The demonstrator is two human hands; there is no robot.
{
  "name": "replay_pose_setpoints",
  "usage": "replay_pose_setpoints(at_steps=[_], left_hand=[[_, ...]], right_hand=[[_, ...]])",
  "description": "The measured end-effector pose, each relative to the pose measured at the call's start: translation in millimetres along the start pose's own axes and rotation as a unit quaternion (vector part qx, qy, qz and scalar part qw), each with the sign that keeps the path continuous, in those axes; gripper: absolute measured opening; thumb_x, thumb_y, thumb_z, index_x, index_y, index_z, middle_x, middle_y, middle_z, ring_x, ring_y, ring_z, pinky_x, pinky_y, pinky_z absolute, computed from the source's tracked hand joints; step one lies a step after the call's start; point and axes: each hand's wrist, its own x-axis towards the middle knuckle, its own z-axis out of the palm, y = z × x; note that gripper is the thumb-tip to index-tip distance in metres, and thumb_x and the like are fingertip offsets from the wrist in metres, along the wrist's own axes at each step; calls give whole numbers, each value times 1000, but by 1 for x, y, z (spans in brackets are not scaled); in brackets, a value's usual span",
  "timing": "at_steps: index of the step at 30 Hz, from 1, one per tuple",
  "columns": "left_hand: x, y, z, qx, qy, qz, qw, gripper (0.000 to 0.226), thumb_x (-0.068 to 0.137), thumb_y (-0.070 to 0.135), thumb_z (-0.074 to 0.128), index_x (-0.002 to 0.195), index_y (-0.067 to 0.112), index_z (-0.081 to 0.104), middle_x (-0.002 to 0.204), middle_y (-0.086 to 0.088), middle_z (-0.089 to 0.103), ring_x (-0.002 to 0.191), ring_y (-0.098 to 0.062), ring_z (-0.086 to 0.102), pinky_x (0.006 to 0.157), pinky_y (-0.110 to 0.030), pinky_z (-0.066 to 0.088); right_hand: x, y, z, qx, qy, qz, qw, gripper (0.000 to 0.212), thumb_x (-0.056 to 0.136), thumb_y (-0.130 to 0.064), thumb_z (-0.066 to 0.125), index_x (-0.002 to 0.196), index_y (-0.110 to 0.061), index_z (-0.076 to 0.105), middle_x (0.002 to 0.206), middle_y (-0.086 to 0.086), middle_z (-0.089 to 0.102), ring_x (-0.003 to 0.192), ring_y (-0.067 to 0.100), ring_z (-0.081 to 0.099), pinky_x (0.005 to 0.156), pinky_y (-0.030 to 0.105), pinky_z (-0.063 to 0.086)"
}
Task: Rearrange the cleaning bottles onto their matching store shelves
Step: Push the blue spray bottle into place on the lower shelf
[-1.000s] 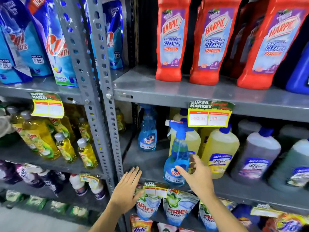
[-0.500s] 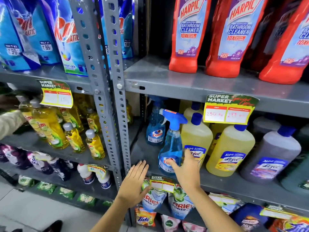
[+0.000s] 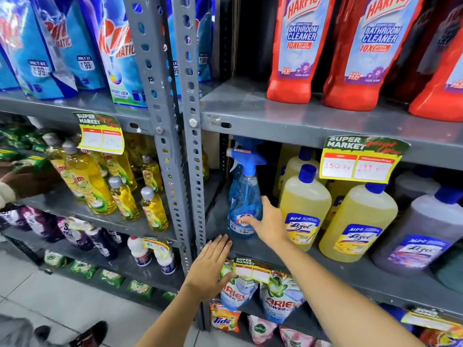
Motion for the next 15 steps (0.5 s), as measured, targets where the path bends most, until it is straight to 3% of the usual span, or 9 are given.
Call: replay_pose_setpoints(at_steps=[4, 9, 12, 15], left_hand=[[0, 0, 1, 5, -7, -8, 1000, 78, 100, 64, 28, 154, 8, 28, 161, -7, 20, 148, -22, 14, 115, -39, 9], [0, -1, 2, 0, 0, -2, 1000, 77, 100, 62, 33, 154, 8, 25, 161, -7, 20, 149, -22, 13, 115, -39, 9], [0, 0, 3, -2, 4, -2, 1000, 77, 100, 61, 34, 155, 8, 22, 162, -7, 18, 149, -22, 10, 116, -39, 8], [0, 1, 3, 0, 7, -2, 1000, 76, 100, 59, 35, 155, 7, 22, 162, -8, 19, 149, -23, 11, 116, -40, 9]], right_hand=[[4, -3, 0, -12, -23, 1, 1000, 61, 75, -41, 81, 119, -19, 45, 121, 7, 69, 107, 27, 68, 83, 42, 58], [21, -12, -15, 50, -64, -13, 997, 77, 69, -31, 86, 130, -21, 40, 130, 3, 63, 114, 23, 64, 94, 42, 55], [30, -20, -23, 61, -93, -26, 993, 65, 73, -17, 84, 128, -18, 48, 127, 5, 66, 115, 22, 64, 96, 38, 53], [33, -18, -21, 46, -100, -35, 993, 59, 75, -16, 82, 127, -17, 52, 125, 5, 68, 113, 22, 65, 97, 40, 53]])
